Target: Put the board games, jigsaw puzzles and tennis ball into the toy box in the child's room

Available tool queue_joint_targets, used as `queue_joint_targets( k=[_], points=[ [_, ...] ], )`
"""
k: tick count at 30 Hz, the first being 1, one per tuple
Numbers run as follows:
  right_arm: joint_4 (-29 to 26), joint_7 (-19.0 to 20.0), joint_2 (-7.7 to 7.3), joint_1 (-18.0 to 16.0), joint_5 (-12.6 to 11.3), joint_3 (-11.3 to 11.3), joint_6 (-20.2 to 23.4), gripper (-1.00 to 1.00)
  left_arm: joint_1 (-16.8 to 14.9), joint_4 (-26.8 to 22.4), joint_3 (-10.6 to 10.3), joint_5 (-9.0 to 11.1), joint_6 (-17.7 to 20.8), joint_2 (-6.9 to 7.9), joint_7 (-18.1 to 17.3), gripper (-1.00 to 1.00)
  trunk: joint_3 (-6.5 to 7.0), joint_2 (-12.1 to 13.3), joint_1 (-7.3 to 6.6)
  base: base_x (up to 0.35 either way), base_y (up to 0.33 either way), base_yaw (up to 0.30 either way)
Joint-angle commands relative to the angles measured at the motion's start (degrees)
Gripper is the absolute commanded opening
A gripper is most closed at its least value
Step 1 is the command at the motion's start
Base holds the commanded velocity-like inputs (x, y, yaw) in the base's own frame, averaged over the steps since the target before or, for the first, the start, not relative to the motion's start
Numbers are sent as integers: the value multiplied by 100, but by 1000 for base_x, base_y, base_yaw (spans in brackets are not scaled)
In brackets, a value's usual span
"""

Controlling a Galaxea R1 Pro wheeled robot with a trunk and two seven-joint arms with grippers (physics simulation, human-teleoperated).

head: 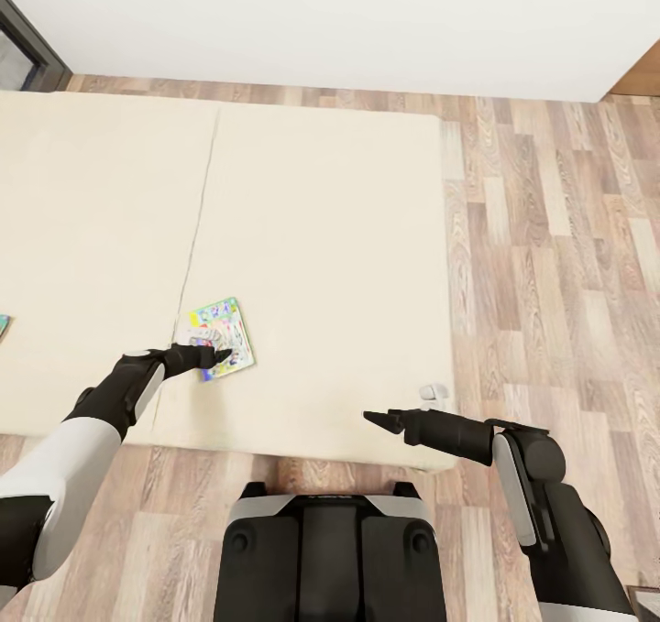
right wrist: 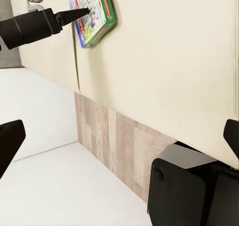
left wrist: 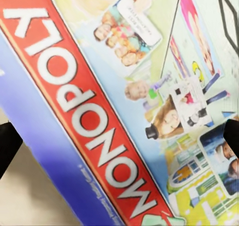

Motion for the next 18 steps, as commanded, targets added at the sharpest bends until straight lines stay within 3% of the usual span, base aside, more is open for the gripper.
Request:
queue_joint_targets(
  k=[1,6,18],
  points=[
    [-1,0,5,-3,-27,-10,41,100,0,-10,-12,-2,32,4,-14,100,-5,-7,2,-30,-145,0],
    [-1,3,5,-3,-27,-10,41,100,-2,-10,-12,2,32,-10,-11,100,-5,-7,2,-25,-170,0],
    [-1,6,5,-3,-27,-10,41,100,-5,-10,5,8,34,-5,10,100,-5,-7,2,-2,-17,0]
  ],
)
